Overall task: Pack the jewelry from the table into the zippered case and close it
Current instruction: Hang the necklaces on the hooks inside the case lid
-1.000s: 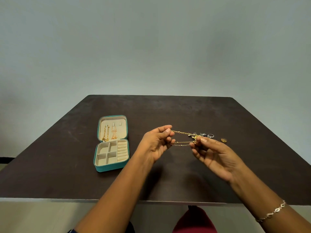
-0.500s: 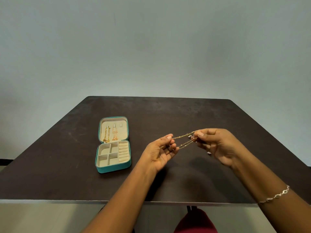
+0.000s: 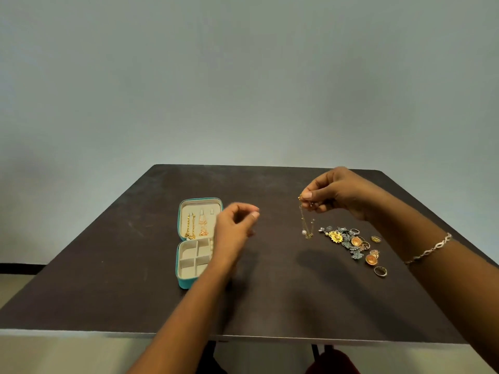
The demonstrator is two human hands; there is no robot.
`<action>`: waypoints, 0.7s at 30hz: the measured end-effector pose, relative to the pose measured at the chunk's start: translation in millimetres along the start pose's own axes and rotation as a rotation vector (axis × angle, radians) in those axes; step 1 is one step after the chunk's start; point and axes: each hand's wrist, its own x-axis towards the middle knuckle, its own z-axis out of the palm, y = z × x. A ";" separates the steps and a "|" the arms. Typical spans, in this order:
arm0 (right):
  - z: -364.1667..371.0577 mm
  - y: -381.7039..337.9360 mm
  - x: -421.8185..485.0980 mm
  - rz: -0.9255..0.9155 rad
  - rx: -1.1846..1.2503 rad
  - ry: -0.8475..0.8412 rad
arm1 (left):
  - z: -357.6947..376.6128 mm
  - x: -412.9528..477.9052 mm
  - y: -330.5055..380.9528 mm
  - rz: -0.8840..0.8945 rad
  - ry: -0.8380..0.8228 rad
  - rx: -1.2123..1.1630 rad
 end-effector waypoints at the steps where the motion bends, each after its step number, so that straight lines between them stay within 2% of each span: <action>1: 0.8 -2.6 3.2 -0.005 -0.020 -0.002 | -12.4 7.3 1.5 0.071 0.083 0.041; 3: 1.3 -6.4 8.1 -0.024 -0.061 -0.002 | -37.2 24.5 -1.8 0.129 0.272 0.118; 5: 6.1 -10.5 15.5 -0.043 -0.103 0.002 | -65.8 40.5 -12.0 0.099 0.448 0.243; 7: 12.4 -14.7 22.5 -0.067 -0.139 0.001 | -90.2 50.8 -27.2 0.054 0.533 0.401; 12: 31.2 -21.4 40.5 -0.122 -0.228 -0.008 | -118.7 56.3 -61.4 -0.085 0.390 0.559; 21: 63.7 -26.9 67.7 -0.194 -0.311 -0.012 | -124.2 69.2 -77.2 -0.123 0.256 0.506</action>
